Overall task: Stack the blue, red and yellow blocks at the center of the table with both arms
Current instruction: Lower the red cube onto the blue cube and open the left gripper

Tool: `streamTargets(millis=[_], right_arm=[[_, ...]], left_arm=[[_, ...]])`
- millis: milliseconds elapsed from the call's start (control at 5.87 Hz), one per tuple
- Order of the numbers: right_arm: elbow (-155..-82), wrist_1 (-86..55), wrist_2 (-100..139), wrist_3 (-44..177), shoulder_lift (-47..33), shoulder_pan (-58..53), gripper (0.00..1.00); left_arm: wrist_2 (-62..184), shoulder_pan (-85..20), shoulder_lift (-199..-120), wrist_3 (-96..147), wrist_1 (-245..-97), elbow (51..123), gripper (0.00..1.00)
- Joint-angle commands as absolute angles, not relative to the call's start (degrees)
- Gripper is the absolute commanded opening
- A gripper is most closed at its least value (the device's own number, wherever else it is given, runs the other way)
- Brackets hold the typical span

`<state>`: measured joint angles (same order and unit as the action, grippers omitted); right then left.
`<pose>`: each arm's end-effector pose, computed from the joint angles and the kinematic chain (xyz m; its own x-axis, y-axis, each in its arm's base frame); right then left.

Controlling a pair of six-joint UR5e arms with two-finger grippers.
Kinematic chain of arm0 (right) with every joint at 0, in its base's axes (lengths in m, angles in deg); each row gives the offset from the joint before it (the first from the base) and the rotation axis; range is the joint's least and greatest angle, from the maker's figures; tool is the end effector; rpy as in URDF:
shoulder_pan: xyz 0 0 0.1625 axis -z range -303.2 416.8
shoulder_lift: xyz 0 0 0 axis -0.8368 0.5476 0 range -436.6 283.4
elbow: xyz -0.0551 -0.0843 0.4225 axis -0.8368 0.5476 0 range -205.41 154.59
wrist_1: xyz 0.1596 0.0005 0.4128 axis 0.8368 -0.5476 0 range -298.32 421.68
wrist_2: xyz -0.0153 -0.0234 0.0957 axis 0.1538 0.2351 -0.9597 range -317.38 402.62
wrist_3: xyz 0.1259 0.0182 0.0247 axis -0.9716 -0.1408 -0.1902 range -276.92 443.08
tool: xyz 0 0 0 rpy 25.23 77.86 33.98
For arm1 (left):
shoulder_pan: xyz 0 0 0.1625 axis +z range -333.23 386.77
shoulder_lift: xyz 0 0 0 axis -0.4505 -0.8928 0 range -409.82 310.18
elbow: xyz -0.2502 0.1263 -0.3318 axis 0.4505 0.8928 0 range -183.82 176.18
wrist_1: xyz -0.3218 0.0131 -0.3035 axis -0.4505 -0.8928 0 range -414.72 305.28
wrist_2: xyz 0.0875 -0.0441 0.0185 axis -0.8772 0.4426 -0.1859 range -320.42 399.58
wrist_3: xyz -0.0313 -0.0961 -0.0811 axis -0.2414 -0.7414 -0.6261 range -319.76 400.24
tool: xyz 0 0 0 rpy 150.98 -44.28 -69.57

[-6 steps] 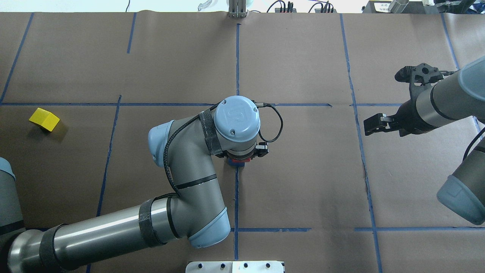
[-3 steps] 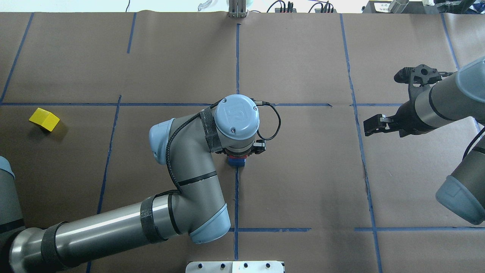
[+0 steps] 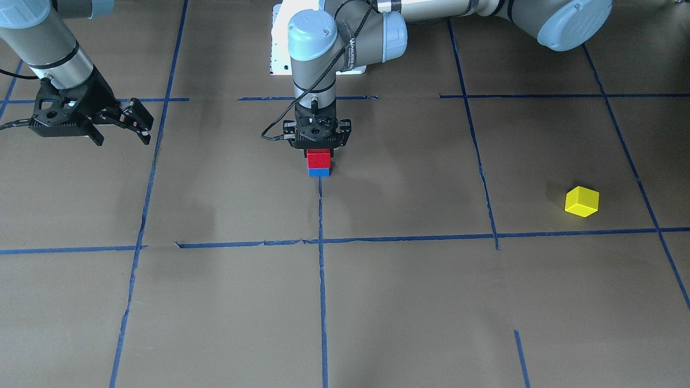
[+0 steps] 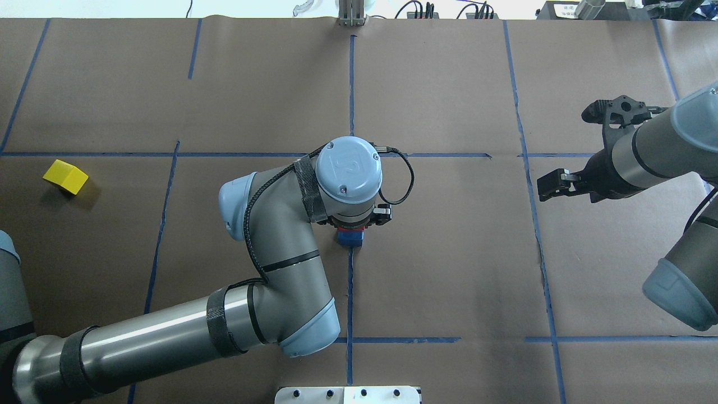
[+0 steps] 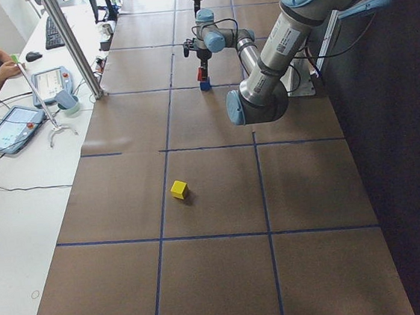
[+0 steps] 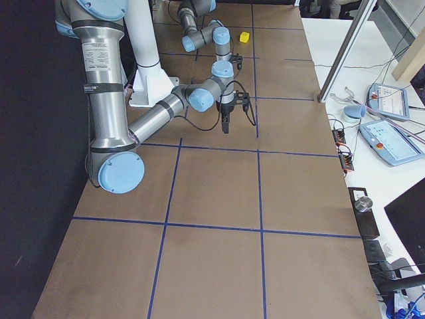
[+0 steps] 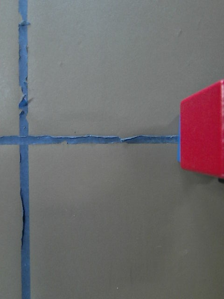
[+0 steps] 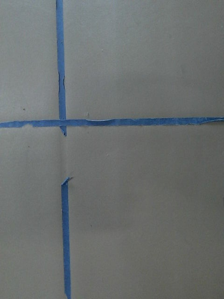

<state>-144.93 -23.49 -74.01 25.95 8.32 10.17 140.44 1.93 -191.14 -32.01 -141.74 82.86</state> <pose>-0.3137 -0.4418 0.3816 0.6920 0.0261 0.7214 -0.0938 0.9941 0.0540 0.6638 -0.4272 0.1396 0.6998 0.0060 -0.7143 0.0822 0.9926 0.0889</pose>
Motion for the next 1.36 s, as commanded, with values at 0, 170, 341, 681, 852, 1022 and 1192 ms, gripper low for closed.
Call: streamTargets(millis=[0, 170, 341, 681, 852, 1022, 1192], right_arm=[[-144.7, -23.5, -74.0, 26.0, 8.2, 10.2, 1.00], [-144.6, -23.5, -74.0, 26.0, 8.1, 10.2, 1.00], [-144.4, -23.4, -74.0, 25.9, 8.0, 10.2, 1.00], [-144.2, -23.4, -74.0, 26.0, 8.0, 10.3, 1.00], [-144.0, -23.4, -74.0, 26.0, 8.0, 10.3, 1.00], [-144.0, -23.4, -74.0, 26.0, 8.0, 10.3, 1.00], [-144.0, -23.4, -74.0, 25.9, 7.9, 10.3, 1.00]], left_arm=[[140.6, 2.0, -191.1, -32.0, -141.7, 82.9, 0.27], [140.6, 2.0, -191.1, -32.0, -141.7, 82.8, 0.38], [140.6, 2.1, -191.0, -32.0, -141.7, 82.7, 0.53], [140.6, 2.2, -191.0, -32.0, -141.8, 82.7, 0.70], [140.6, 2.2, -191.1, -32.0, -141.8, 82.8, 0.75], [140.6, 2.2, -191.1, -32.0, -141.8, 82.8, 0.79], [140.7, 2.2, -191.3, -32.0, -141.8, 83.1, 0.84]])
